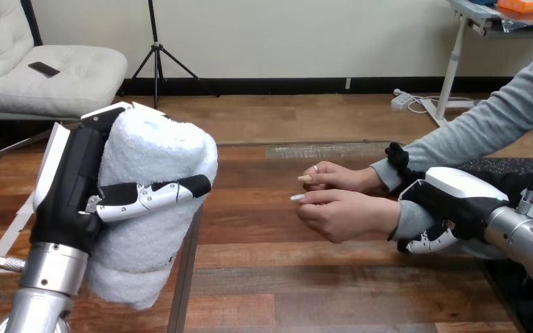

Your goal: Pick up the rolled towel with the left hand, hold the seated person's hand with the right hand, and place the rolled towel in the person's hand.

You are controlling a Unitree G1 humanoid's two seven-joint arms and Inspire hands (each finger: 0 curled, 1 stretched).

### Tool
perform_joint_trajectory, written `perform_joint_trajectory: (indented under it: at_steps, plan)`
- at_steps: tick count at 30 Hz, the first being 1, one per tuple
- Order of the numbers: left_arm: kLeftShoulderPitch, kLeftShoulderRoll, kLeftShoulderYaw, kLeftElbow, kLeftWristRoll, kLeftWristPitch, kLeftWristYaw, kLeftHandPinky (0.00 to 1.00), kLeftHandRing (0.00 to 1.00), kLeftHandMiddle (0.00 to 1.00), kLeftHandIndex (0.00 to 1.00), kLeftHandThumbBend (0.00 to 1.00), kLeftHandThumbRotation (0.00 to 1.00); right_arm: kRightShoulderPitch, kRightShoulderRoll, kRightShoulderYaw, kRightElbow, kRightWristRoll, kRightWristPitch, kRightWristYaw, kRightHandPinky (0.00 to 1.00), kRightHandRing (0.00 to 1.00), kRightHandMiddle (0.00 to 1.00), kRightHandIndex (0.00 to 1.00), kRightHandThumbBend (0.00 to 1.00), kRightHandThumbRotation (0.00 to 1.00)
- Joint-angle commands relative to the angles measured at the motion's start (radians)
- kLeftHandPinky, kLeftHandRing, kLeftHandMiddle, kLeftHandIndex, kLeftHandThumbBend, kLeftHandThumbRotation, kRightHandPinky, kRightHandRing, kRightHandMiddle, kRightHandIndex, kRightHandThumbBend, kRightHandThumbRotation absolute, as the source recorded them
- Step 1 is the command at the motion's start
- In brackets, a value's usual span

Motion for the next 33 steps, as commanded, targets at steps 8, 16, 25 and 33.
perform_joint_trajectory:
  at_steps: [8,16,25,33]
  plan:
    - [-0.045,-0.002,0.020,-0.024,-0.008,-0.017,0.004,0.24,0.29,0.36,0.40,0.59,0.00,-0.052,0.019,-0.007,-0.002,0.014,-0.027,-0.004,0.32,0.36,0.42,0.43,0.50,0.08]
    - [-0.045,-0.002,0.019,-0.025,-0.005,-0.016,0.005,0.24,0.29,0.35,0.40,0.59,0.00,-0.052,0.017,-0.005,-0.001,0.010,-0.033,-0.010,0.30,0.35,0.40,0.40,0.48,0.09]
    - [-0.046,-0.002,0.019,-0.021,-0.006,-0.022,0.003,0.24,0.28,0.35,0.40,0.59,0.00,-0.055,0.017,-0.004,-0.001,0.009,-0.027,-0.006,0.30,0.34,0.40,0.41,0.46,0.13]
    - [-0.045,-0.001,0.019,-0.018,0.000,-0.024,0.006,0.24,0.29,0.35,0.40,0.59,0.00,-0.054,0.015,-0.001,0.001,0.004,-0.035,-0.016,0.30,0.34,0.40,0.41,0.45,0.13]
